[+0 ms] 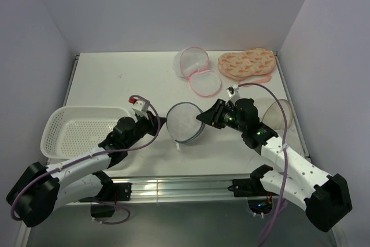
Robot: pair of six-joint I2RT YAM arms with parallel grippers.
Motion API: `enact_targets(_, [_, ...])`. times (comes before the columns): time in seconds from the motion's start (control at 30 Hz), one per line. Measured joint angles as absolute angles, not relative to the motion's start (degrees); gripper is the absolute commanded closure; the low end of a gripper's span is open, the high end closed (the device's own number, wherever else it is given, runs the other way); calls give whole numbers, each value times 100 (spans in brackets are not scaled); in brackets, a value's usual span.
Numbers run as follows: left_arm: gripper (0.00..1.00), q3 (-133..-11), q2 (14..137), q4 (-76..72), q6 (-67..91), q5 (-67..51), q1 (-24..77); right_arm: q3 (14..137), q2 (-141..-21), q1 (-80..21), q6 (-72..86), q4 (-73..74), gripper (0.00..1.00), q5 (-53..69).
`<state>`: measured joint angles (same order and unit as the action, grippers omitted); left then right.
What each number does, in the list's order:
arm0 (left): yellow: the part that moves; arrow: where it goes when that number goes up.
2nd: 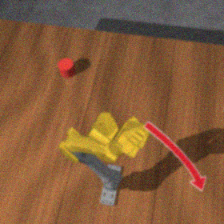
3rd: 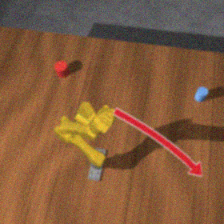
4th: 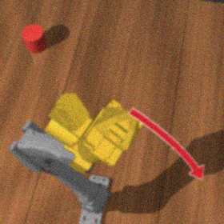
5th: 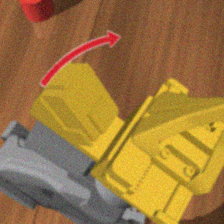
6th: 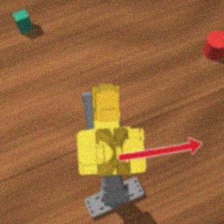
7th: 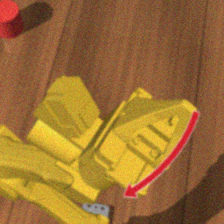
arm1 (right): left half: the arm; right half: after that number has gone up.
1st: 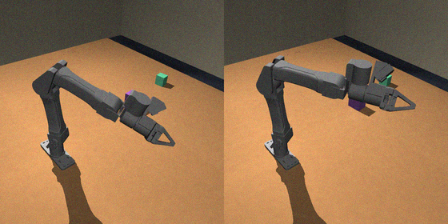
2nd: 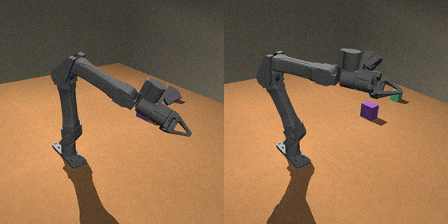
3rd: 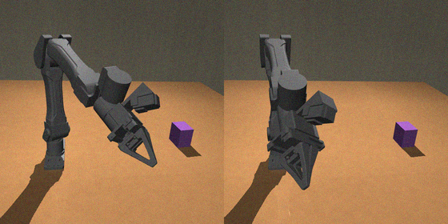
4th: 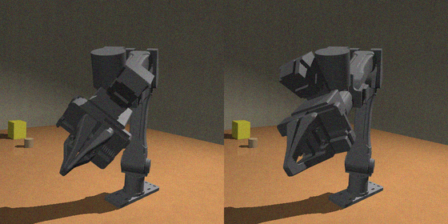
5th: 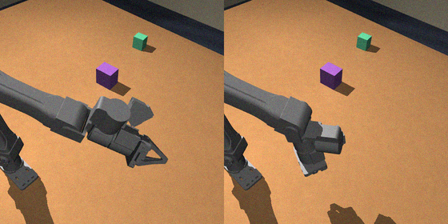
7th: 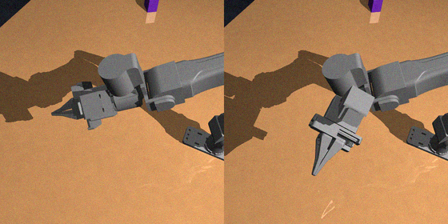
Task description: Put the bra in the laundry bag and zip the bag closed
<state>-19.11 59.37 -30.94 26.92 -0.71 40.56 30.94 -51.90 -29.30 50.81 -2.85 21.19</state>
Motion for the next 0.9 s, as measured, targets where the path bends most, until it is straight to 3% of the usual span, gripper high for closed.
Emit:
enact_targets(0.13, [99,-1894,5848,-2856,2738,45,4071,3476,-5212,-2919,4790,375,43,1671])
enact_targets(0.3, [83,-1892,5756,-2617,2821,211,4075,3645,-5070,-2919,4606,1009,31,1138])
enact_targets(0.47, [65,-1940,5631,-2318,2897,506,4075,3642,-4646,-3107,4711,1476,31,808])
enact_targets(0.7, [56,-2602,5830,-1863,2912,751,4075,3247,-4379,-4508,5360,1466,35,82])
enact_targets(0.77, [54,-2792,5940,-1831,2902,803,4075,2978,-4285,-4718,5592,1511,41,-158])
enact_targets(0.8, [54,-2884,6012,-1789,2895,847,4075,2845,-4198,-4792,5688,1518,52,-259])
enact_targets(0.9, [53,-3216,6370,-1702,2853,915,4045,2480,-3837,-5024,6045,1568,59,-510])
